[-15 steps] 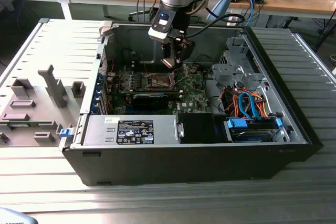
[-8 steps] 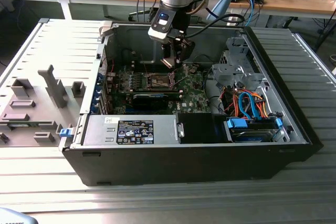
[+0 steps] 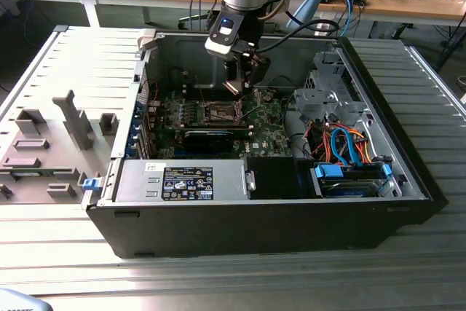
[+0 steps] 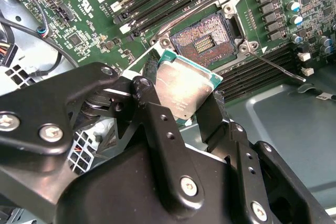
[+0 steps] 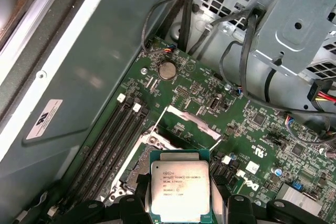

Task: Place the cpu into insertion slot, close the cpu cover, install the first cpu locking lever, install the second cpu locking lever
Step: 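Place the cpu into insertion slot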

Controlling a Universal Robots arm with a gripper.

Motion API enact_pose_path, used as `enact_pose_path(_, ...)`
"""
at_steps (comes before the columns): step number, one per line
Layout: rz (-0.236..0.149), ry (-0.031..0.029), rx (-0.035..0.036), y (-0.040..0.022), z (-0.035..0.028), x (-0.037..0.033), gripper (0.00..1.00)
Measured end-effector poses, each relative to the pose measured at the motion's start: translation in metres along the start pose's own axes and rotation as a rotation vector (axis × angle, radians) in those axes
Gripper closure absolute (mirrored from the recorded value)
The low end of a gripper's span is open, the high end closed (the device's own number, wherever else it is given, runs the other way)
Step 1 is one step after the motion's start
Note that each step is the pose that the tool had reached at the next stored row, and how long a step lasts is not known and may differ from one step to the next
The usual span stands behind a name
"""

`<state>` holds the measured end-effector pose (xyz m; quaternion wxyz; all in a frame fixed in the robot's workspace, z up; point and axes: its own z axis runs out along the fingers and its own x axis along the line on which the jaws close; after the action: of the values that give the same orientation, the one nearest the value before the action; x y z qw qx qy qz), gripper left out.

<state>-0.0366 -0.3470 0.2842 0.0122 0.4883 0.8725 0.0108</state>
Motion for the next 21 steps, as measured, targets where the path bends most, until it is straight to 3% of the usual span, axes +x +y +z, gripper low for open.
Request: enact_pose_path(21, 0.019, -0.0005, 0.0002, 0.0, 0.0003, 0.0, 0.45)
